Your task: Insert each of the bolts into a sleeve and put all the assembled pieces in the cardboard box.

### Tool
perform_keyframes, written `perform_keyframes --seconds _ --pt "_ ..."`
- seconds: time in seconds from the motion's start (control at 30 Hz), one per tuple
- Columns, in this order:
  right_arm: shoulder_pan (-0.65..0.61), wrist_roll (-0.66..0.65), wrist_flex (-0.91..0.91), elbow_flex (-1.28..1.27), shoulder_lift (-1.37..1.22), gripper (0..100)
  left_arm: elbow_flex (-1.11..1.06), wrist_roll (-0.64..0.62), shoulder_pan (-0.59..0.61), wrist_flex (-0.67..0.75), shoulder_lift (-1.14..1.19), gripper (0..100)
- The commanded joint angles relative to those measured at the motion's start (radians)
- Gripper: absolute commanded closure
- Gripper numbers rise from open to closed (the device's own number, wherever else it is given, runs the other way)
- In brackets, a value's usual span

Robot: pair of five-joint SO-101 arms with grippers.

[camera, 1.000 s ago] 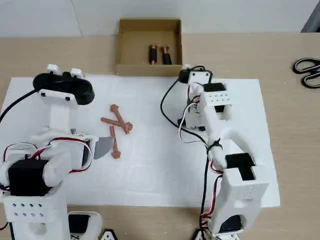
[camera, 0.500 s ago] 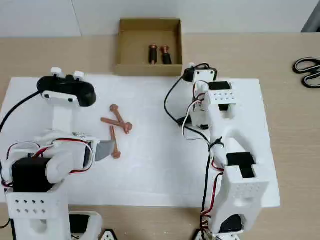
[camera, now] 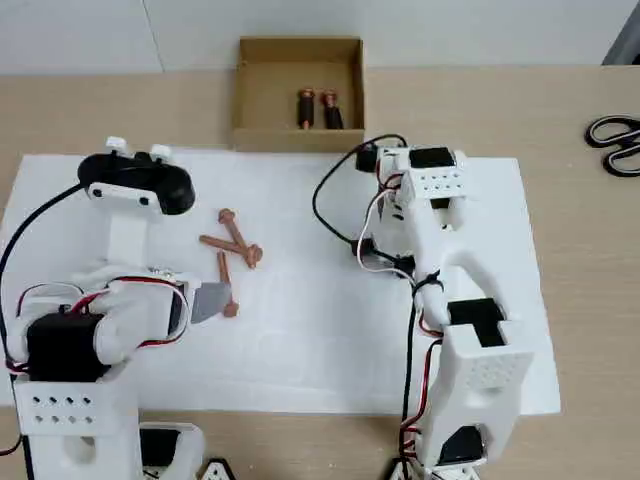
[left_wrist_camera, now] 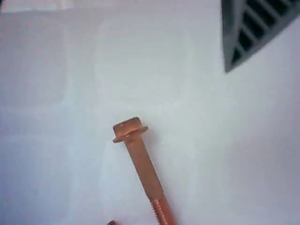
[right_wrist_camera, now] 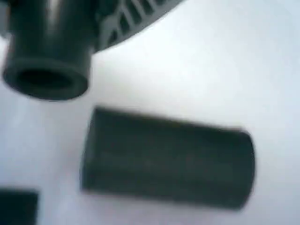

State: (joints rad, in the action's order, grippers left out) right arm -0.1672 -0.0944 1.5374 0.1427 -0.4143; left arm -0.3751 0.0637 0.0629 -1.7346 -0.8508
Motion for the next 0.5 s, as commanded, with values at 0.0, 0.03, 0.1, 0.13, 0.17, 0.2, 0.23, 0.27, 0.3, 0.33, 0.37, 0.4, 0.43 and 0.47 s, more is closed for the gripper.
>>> perform_keyframes --seconds 0.0,0.03,0.1,0.13,0.17,0.2,0.23,0.27,0.3,0.33,0.37,0.4,0.43,0.47 --pt "0.001 -0.011 0.027 0.048 0.005 85.8 0.002 0.006 0.008 -0.015 -0.014 69" --pt "0.001 -0.011 0.027 0.048 0.005 85.9 0.002 0.006 0.008 -0.015 -0.014 69" --pt "0.001 -0.012 0.024 0.046 0.004 85.7 0.002 0.006 0.008 -0.015 -0.014 69" --pt "0.001 -0.012 0.024 0.046 -0.001 85.6 0.001 0.006 0.008 -0.015 -0.014 69" --pt "0.001 -0.012 0.021 0.046 -0.012 85.6 0.001 0.006 0.008 -0.015 -0.014 69" --pt "-0.002 -0.012 0.019 0.046 -0.022 85.6 0.001 0.006 0.008 -0.015 -0.014 69" --pt "-0.004 -0.012 0.019 0.046 -0.036 85.6 0.001 0.006 0.008 -0.015 -0.014 69" --pt "-0.004 -0.012 0.019 0.046 -0.051 85.6 0.001 0.006 0.008 -0.015 -0.014 69" --pt "-0.004 -0.012 0.018 0.046 -0.067 85.6 0.001 0.006 0.008 -0.015 -0.014 69" --pt "-0.004 -0.012 0.016 0.046 -0.079 85.6 0.001 0.005 0.008 -0.015 -0.014 69" --pt "-0.004 -0.012 0.015 0.046 -0.09 85.7 0.001 0.005 0.008 -0.015 -0.014 69" --pt "-0.004 -0.012 0.013 0.046 -0.101 85.9 0.001 0.005 0.008 -0.015 -0.014 69" --pt "-0.004 -0.012 0.013 0.046 -0.105 85.9 0.001 0.005 0.008 -0.015 -0.014 69" --pt "-0.004 -0.012 0.013 0.046 -0.107 86.1 0.001 0.005 0.008 -0.015 -0.014 69"
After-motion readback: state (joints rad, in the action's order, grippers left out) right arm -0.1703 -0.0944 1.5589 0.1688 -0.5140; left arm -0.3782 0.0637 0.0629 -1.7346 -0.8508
